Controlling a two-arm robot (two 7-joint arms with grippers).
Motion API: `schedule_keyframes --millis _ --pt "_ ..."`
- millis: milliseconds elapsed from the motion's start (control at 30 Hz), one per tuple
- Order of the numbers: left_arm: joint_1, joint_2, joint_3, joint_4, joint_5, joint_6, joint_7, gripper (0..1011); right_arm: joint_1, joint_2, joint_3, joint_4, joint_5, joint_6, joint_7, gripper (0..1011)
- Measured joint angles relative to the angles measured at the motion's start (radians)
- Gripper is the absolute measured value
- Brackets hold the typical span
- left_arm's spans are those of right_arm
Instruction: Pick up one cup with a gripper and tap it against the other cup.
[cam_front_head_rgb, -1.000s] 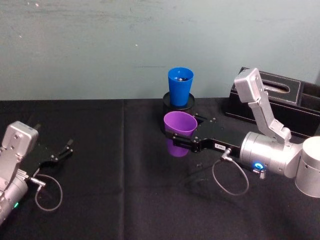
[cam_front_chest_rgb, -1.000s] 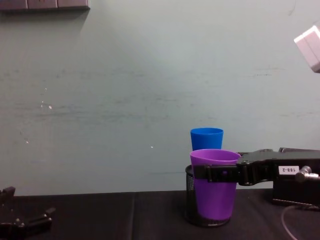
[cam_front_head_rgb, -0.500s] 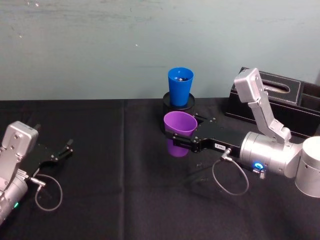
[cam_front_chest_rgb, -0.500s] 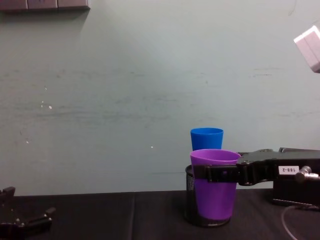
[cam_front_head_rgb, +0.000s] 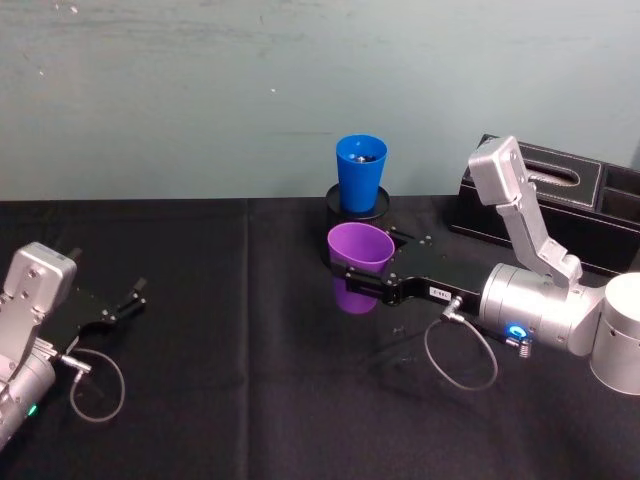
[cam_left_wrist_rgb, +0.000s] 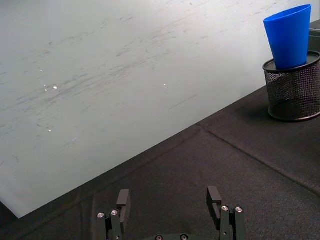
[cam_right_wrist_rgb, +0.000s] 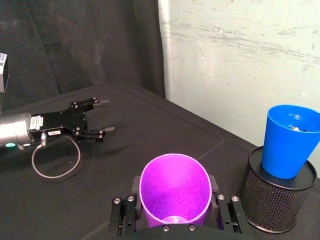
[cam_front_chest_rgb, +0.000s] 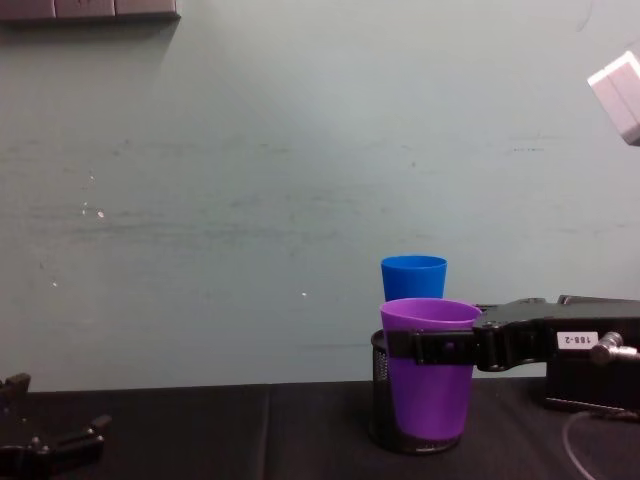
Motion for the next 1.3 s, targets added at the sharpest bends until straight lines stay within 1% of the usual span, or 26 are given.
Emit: schedule_keyframes --millis 1300 --pt "0.000 0.000 0.000 0.000 0.000 0.000 0.000 1000 0.000 0.000 0.000 0.000 0.000 0.000 0.000 734"
